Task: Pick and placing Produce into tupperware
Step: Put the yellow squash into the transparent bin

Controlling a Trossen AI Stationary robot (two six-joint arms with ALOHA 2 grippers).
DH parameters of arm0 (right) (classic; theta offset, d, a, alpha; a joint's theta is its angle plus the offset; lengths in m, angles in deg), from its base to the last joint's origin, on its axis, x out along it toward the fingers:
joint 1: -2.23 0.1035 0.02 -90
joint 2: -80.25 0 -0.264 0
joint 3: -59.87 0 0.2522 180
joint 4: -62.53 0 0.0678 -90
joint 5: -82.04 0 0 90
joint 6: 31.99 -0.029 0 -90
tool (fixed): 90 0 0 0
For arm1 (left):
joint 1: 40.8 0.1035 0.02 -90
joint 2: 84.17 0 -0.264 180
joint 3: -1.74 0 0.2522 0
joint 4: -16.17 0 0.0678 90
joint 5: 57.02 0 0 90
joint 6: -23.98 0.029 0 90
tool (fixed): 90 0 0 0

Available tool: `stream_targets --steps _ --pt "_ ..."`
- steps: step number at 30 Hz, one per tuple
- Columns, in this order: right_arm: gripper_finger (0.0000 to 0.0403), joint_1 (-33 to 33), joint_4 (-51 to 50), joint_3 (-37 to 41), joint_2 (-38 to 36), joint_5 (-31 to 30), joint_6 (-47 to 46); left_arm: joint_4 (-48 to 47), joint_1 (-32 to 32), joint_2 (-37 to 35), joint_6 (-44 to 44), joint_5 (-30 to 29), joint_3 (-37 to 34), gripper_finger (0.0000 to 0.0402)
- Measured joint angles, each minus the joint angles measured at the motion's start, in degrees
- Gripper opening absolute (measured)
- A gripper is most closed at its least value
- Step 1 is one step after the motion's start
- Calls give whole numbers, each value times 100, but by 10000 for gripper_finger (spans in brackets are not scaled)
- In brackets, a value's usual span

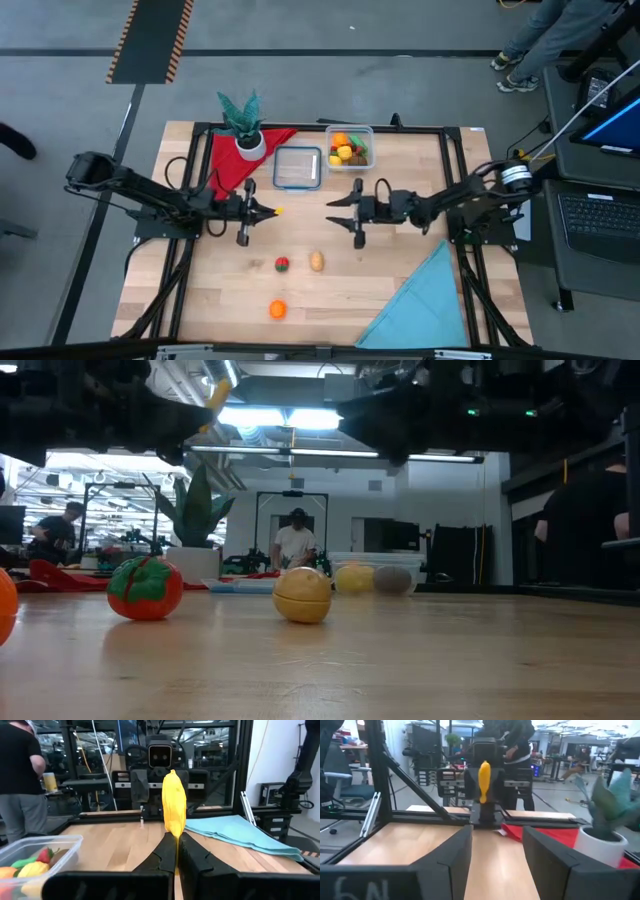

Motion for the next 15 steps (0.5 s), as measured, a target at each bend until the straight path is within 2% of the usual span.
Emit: stream_targets --steps 9,15 --pt "177 -11 -47 -1393 1154 64 579 2 159 921 87 22 580 0" --pt "177 -36 -164 -1883 1444 181 608 29 192 1323 107 20 804 0"
